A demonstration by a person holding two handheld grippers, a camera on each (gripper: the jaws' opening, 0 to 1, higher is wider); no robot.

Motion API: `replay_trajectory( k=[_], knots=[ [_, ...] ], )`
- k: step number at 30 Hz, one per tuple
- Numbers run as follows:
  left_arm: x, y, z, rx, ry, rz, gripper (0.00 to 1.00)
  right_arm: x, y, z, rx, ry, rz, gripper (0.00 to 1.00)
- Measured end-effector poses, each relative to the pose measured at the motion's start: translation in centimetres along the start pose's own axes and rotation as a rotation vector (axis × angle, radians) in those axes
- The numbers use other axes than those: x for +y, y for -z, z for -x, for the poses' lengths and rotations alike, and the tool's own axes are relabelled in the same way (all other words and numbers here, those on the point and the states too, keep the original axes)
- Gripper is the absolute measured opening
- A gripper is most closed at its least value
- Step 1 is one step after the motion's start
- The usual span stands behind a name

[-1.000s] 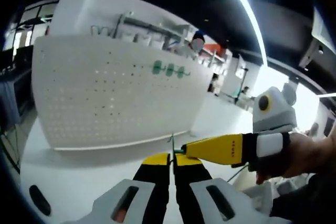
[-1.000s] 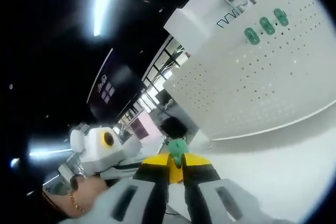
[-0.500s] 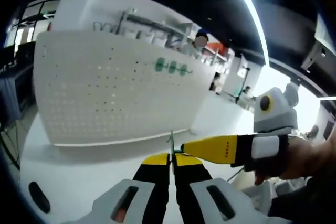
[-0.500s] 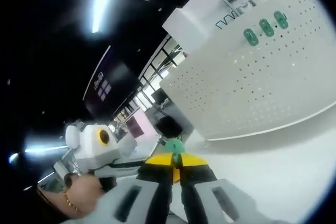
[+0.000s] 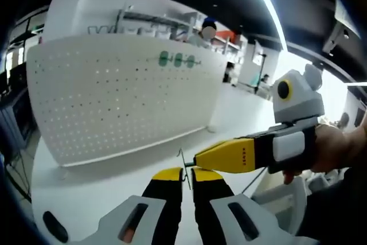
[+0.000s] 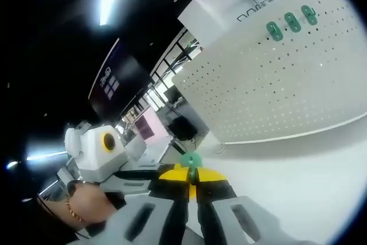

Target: Insert the hook assembly into the mounting plate slot until the hook locks in place.

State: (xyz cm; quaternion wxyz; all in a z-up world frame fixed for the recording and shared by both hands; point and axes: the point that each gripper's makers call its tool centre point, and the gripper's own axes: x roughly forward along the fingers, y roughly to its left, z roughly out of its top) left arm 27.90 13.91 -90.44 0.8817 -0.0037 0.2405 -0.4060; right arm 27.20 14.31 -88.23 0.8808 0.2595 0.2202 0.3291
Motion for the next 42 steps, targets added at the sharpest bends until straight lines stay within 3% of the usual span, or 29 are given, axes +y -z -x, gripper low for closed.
replay_trajectory(
  k=[9,12,15,22,25,28,32,42],
  knots=[
    [-0.1,0.3,-0.2,0.004,0.016,0.009,0.26,-0.9,-0.6,0.6,0.004,0.013,0.024,0.0],
    [-0.5,0.0,-0.4,-0.04,0.067,0.103,0.31,-1.2,-1.0,0.7,0.0,0.015,0.029,0.0],
    [-0.4,0.1,-0.4,-0.065,0.097,0.166,0.44,-1.2,-1.2,0.7,-0.004,0.015,0.034,0.0],
    [-0.9,-0.1,0.4,-0.086,0.116,0.134,0.65,-1.6,-1.6,0.5,0.001,0.007,0.029,0.0],
    [-1.4,-0.6,0.6,-0.106,0.122,0.101,0.74,-1.7,-1.7,0.5,-0.008,-0.004,-0.011,0.0],
    [-1.3,-1.0,0.8,-0.134,0.121,0.139,0.8,-1.6,-1.8,0.5,-0.006,-0.002,-0.002,0.0],
    [-1.6,-1.5,1.1,-0.166,0.133,0.164,0.84,-1.5,-2.0,0.5,-0.011,-0.003,0.011,0.0],
    [-1.5,-2.5,1.4,-0.198,0.134,0.131,0.95,-1.7,-2.3,0.1,-0.016,0.012,0.064,0.0]
  ],
)
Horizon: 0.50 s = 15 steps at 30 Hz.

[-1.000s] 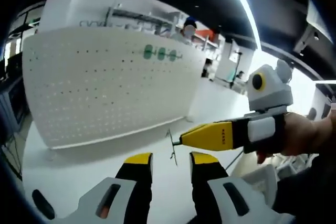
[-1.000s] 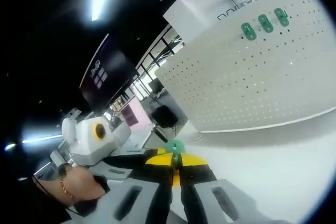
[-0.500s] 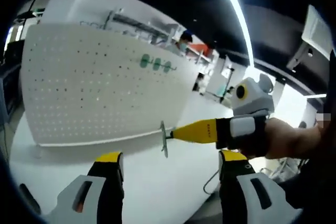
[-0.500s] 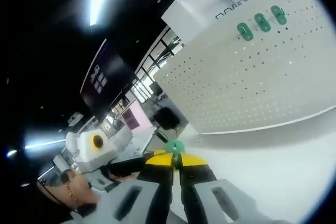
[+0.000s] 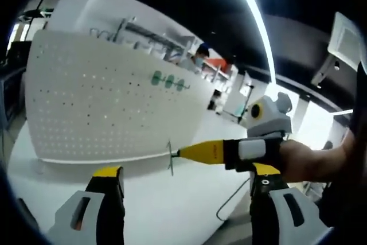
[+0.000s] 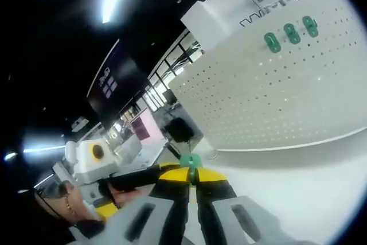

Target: Insert the hook assembly into the mounting plate slot until the hook locks in place.

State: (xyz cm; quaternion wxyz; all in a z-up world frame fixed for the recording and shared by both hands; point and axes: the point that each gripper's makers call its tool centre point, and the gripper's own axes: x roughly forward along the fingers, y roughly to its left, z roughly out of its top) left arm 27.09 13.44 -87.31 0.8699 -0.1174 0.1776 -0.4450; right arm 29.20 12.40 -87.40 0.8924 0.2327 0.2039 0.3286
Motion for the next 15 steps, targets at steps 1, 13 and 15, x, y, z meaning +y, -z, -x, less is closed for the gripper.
replay_trajectory(
  k=[1,13,15],
  knots=[
    [0.0,-0.1,0.0,-0.003,0.001,-0.004,0.97,0.0,0.0,0.0,-0.001,0.001,0.002,0.0],
    [-1.0,0.4,-0.1,0.009,0.038,-0.028,1.0,-0.6,0.0,-0.1,-0.008,0.021,0.019,0.0],
    [-1.1,0.6,-0.1,0.013,0.036,-0.034,1.0,-0.8,-0.1,-0.1,-0.015,0.028,0.026,0.0]
  ],
)
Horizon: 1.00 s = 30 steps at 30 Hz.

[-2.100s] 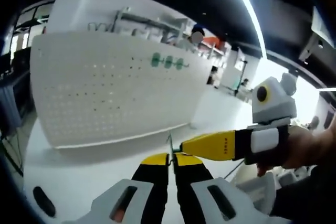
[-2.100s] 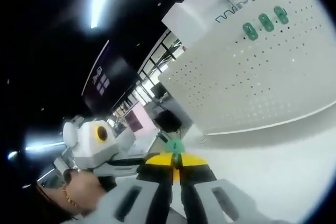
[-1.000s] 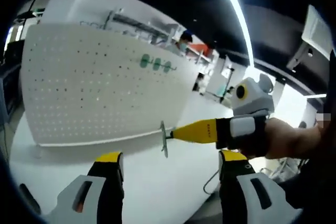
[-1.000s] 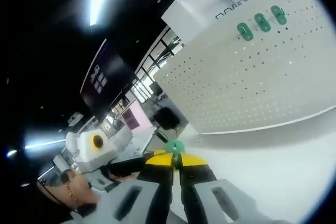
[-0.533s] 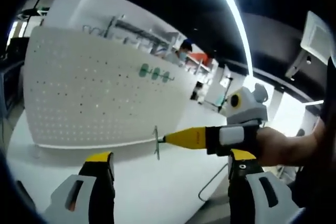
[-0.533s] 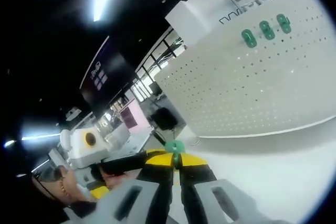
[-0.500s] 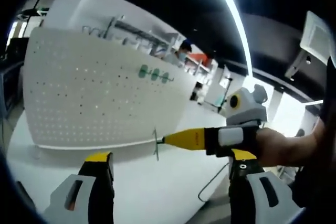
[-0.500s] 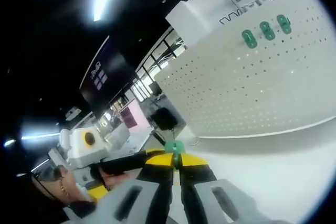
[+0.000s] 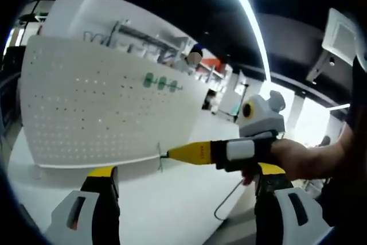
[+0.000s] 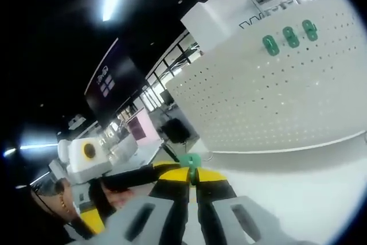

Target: Insert the hook assembly into the mounting plate slot until the hook locks in place.

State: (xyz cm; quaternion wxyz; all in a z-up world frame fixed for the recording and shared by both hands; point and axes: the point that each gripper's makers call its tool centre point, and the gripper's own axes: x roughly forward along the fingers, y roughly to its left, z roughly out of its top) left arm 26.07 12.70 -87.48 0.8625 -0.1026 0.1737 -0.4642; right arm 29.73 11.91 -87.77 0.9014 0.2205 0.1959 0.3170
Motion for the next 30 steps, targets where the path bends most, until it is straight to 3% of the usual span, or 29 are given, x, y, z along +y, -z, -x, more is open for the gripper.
replay_trajectory(
  k=[6,13,22,24,30],
  knots=[
    [0.2,0.6,0.2,0.014,-0.018,-0.017,1.0,-0.6,-0.5,-0.2,-0.018,0.017,0.015,0.0],
    [1.6,0.4,1.0,0.006,-0.048,0.01,1.0,-2.0,-3.0,-0.2,-0.099,0.074,0.057,0.0],
    [2.0,0.2,1.2,-0.001,-0.063,0.02,1.0,-6.1,-7.5,1.1,-0.225,0.204,0.123,0.0],
    [2.0,0.3,1.2,0.006,-0.066,0.012,1.0,-8.0,-8.1,1.7,-0.237,0.278,0.153,0.0],
    [2.0,0.3,1.4,-0.001,-0.082,0.013,1.0,-10.2,-10.0,2.7,-0.293,0.325,0.154,0.0]
  ],
)
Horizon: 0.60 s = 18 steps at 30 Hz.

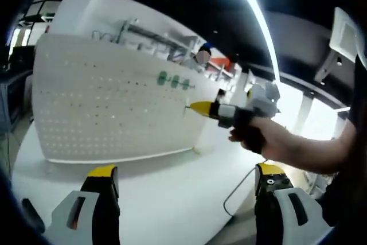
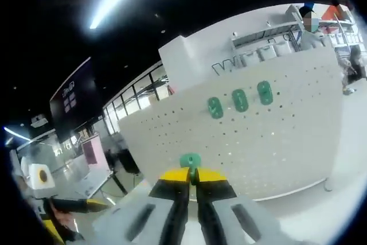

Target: Insert the hook assembly into the mounting plate slot until the hook locks in place.

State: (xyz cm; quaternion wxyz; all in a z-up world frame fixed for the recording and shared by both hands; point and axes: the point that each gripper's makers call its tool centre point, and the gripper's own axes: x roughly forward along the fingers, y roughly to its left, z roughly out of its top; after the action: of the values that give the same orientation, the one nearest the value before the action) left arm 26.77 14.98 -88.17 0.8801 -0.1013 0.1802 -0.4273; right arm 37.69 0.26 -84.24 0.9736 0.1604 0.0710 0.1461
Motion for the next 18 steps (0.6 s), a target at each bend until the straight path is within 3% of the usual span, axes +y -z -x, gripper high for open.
replay_trajectory(
  k=[5,13,18],
  knots=[
    [0.6,0.9,0.3,0.044,-0.021,-0.032,1.0,-3.1,-1.6,-0.7,-0.027,0.063,0.016,0.0],
    [1.4,0.4,0.5,0.044,-0.04,-0.033,1.0,-6.4,-5.6,-1.1,-0.099,0.123,0.058,0.0],
    [1.6,0.0,0.4,0.041,-0.043,-0.032,1.0,-7.9,-6.9,-1.2,-0.126,0.152,0.077,0.0]
  ],
)
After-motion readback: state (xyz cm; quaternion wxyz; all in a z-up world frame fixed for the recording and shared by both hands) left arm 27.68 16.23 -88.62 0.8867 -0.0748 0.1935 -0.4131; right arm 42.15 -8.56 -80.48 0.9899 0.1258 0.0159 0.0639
